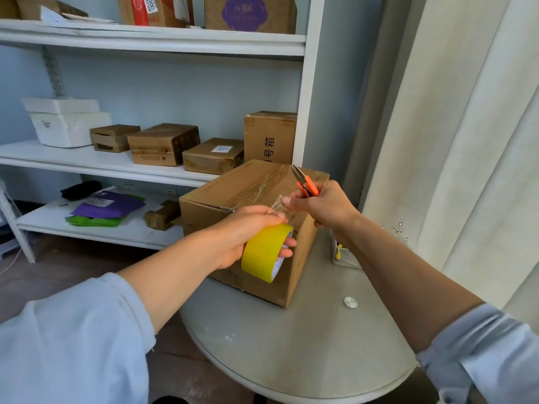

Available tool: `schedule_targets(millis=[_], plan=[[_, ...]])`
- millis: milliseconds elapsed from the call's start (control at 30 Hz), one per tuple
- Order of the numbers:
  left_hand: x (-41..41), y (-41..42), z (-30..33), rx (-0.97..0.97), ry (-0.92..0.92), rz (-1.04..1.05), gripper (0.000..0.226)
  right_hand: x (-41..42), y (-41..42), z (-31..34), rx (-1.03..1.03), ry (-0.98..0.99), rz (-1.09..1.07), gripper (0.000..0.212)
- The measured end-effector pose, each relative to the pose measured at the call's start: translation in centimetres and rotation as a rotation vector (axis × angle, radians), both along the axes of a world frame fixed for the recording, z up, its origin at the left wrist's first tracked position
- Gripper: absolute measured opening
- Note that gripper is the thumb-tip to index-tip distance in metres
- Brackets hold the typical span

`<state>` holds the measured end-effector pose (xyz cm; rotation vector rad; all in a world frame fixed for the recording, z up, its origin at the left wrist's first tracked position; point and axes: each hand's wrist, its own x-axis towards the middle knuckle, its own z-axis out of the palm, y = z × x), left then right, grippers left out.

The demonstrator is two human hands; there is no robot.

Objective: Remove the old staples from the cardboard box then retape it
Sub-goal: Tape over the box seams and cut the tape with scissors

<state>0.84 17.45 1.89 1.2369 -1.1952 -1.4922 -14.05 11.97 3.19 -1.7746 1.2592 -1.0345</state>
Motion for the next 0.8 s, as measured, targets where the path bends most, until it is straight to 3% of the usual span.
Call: schedule_targets(millis=[167,300,400,567,800], plan=[[0.8,-0.2,-1.6,-0.072,-0.017,0.101,0.022,-0.2,-0.4,-0.3,0.030,0.040,0.030,0.016],[0.9,0.0,-1.3,0.059,0.056,0.007,0.018,-0.4,-0.3,-0.7,0.005,0.033,0.037,0.016],[0.7,0.0,-1.2,0.147,-0.037,-0.109,0.018,0.1,0.0,-1.4,-0.002,0.060,0.062,0.014],[-0.2,-1.1,-2.7,0.238,-0.091,-0.065,0.024,1.3,-0.1,-2.6,-0.127,0.243,-0.001,0.014],[0.1,-1.4,-3.1,0.287,-0.161,-0.059,0.028,1.2,0.2,-1.6,-0.172,0.216,0.029,0.010]])
